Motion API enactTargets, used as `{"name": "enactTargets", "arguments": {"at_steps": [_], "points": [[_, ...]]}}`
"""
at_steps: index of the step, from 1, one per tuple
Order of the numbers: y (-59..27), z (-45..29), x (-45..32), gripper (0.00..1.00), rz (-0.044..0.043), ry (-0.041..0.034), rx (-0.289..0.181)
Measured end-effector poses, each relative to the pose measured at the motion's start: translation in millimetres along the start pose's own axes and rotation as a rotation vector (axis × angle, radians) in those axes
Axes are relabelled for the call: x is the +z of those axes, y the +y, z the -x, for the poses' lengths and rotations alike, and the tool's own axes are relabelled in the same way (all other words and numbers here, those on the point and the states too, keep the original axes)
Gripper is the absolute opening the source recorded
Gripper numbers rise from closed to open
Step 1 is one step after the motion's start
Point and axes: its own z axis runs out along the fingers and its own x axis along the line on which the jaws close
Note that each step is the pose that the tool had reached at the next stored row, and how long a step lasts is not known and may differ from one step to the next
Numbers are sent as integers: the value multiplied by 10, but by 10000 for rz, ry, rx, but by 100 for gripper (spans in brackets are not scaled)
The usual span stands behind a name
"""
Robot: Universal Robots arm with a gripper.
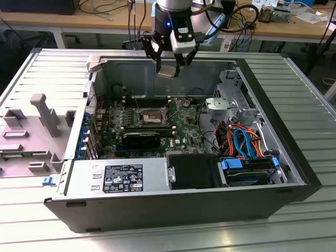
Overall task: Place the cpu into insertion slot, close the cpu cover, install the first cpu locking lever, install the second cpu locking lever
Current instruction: 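Place the cpu into insertion slot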
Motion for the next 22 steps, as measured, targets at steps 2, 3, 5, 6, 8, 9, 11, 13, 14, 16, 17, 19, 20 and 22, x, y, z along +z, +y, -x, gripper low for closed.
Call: {"name": "enactTargets", "arguments": {"at_steps": [2,3,5,6,8,9,11,13,14,16,17,19,20,22], "points": [[-7,2,1,55,-4,-2,12],[-10,3,1,55,-5,-3,17],[-14,5,1,55,-6,-4,28],[-15,5,1,55,-7,-5,34],[-17,5,2,55,-6,-7,57],[-17,6,2,55,-6,-8,67],[-17,6,2,55,-6,-12,113],[-17,6,3,55,-4,-14,145],[-17,6,3,55,-4,-15,157],[-17,6,4,55,-4,-18,183],[-17,6,4,55,-4,-19,195],[-17,6,4,55,-3,-21,217],[-17,6,5,55,-3,-22,228],[-17,6,5,55,-2,-25,270]]}}
